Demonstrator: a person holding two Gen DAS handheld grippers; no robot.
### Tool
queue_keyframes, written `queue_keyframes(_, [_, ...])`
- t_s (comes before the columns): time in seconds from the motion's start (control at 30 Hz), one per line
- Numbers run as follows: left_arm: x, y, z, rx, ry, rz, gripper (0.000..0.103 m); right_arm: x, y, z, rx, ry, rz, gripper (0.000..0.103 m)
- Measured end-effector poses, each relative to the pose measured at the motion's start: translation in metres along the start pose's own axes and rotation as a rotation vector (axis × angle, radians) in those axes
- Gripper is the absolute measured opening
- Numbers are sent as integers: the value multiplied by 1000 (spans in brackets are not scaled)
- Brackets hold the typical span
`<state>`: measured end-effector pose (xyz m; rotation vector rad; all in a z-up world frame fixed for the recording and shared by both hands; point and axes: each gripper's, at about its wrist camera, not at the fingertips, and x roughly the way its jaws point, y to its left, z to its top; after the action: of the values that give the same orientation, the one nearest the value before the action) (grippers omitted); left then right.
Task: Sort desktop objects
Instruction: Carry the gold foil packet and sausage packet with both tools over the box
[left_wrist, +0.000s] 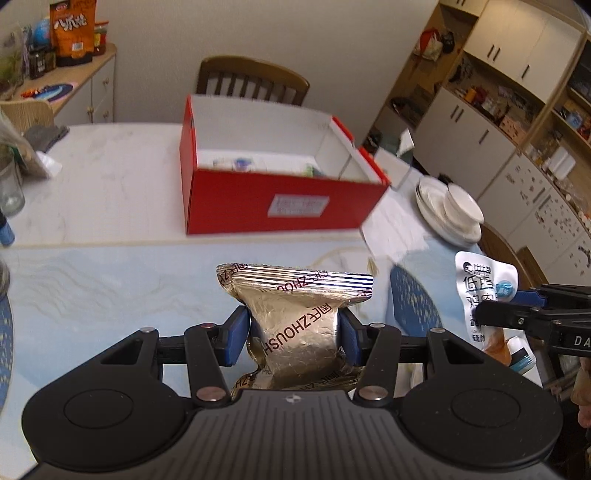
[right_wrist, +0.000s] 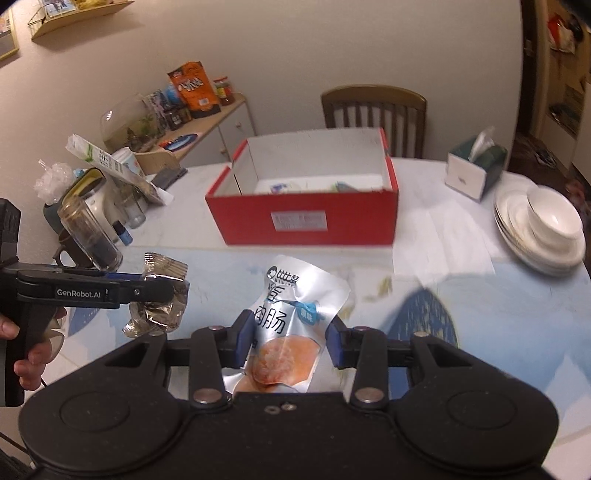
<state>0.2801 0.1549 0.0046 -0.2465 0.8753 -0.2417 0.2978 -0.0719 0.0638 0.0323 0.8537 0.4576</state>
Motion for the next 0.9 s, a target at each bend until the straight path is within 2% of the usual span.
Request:
queue_keyframes(0.47, [34, -15, 66, 0, -75, 85, 50, 40, -41, 73, -74, -32, 32, 40])
queue_keyframes(0.9, [71, -13, 119, 44, -93, 118, 51, 79, -61, 124, -108, -42, 34, 40])
